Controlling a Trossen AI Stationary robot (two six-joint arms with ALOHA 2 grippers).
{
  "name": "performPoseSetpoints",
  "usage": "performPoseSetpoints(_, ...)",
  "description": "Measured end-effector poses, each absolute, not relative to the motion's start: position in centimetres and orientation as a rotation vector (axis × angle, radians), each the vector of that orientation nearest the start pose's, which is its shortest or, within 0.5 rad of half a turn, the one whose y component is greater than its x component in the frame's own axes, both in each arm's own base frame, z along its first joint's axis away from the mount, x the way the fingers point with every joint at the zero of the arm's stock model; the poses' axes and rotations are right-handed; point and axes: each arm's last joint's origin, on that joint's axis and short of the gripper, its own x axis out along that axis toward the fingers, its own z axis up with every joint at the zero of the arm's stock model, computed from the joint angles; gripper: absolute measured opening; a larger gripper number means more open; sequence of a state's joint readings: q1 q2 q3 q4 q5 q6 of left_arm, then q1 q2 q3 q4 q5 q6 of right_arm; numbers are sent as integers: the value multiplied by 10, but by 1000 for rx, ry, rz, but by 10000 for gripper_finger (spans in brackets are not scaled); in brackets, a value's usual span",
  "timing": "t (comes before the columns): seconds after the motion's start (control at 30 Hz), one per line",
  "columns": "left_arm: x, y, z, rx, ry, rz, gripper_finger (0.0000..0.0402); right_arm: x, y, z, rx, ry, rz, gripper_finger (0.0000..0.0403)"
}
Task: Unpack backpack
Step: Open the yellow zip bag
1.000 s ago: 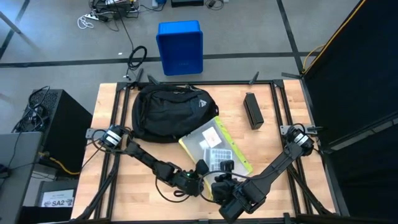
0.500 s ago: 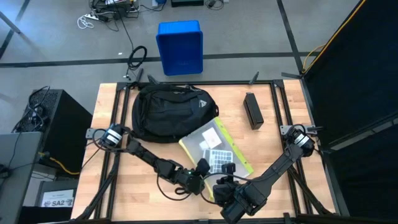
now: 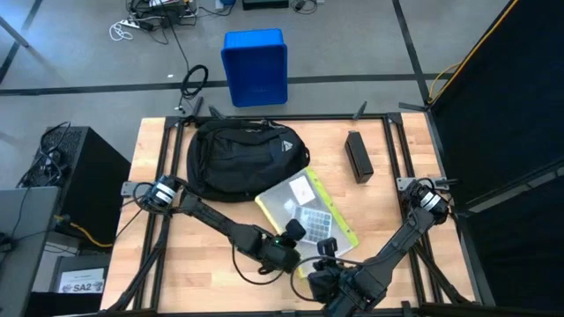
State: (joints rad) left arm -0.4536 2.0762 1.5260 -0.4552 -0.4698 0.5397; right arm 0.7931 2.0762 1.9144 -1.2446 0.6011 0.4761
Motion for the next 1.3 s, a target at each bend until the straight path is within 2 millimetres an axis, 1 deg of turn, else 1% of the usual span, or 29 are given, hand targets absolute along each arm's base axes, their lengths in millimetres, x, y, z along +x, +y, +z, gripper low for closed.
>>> performPoseSetpoints(0.13, 400, -182, 206, 909, 971, -217, 0, 298, 290, 263, -451, 1065, -64, 5)
performPoseSetpoints(0.2, 399, -183, 217, 898, 997, -210, 0, 296, 293, 259, -436, 1058, -65, 9)
performPoseSetpoints(0.27, 399, -184, 226, 882, 995, -199, 0, 294, 295, 252, -445, 1055, -63, 17)
performPoseSetpoints(0.33, 400, -185, 231, 879, 987, -199, 0, 293, 297, 240, -448, 1036, -68, 28)
performPoseSetpoints(0.43, 400, -185, 232, 880, 985, -200, 0, 293, 298, 222, -457, 1009, -70, 52)
performPoseSetpoints(0.57, 400, -185, 232, 880, 986, -199, 0, 291, 300, 209, -451, 974, -81, 94)
performPoseSetpoints(0.83, 403, -180, 233, 870, 986, -188, 0, 285, 314, 211, -441, 885, -66, 178)
performPoseSetpoints(0.9, 403, -180, 233, 868, 983, -186, 0, 288, 316, 211, -428, 842, -71, 194)
performPoseSetpoints(0.97, 404, -180, 234, 864, 973, -183, 0, 293, 314, 206, -420, 804, -78, 205)
performPoseSetpoints(1.13, 405, -180, 234, 859, 964, -181, 0, 308, 295, 190, -447, 770, -157, 211)
performPoseSetpoints(1.23, 404, -180, 234, 859, 968, -180, 0, 314, 284, 186, -479, 750, -232, 195)
performPoseSetpoints(1.3, 404, -180, 234, 858, 968, -179, 0, 317, 279, 186, -495, 737, -270, 174)
